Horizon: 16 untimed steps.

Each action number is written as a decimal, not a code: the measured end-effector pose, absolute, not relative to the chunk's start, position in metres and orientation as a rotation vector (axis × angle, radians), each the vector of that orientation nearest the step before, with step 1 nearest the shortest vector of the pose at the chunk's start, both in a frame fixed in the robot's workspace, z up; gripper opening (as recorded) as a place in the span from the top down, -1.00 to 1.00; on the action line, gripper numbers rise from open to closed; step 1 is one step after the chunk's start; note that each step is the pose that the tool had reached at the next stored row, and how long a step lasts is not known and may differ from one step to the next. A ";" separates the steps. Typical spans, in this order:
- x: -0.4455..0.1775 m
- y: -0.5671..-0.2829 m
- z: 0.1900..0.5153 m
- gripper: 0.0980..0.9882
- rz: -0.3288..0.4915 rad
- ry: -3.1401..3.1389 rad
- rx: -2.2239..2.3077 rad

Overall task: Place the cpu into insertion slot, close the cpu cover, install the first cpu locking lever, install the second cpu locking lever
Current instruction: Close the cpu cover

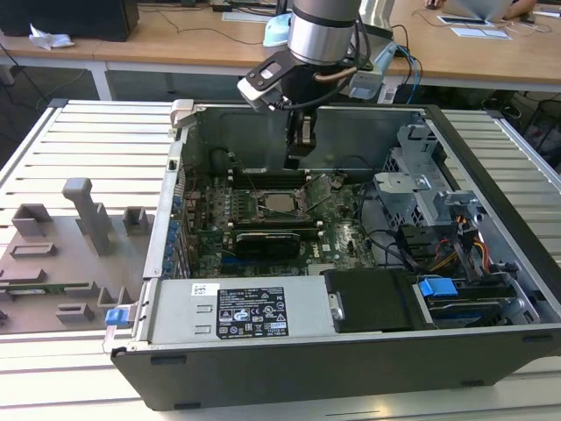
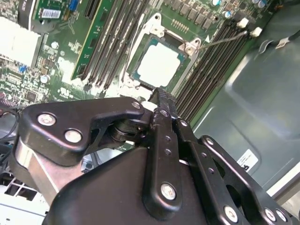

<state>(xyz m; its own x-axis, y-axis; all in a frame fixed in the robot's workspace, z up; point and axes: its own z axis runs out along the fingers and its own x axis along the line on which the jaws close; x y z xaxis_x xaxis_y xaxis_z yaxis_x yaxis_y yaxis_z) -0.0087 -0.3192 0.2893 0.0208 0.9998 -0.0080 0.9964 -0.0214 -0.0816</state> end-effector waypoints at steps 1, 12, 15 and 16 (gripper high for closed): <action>-0.005 -0.319 0.289 0.98 0.097 -2.160 -2.206; 0.020 -0.319 0.289 0.98 0.098 -2.159 -2.206; 0.028 -0.319 0.289 0.98 0.098 -2.159 -2.205; 0.031 -0.319 0.289 0.98 0.099 -2.159 -2.205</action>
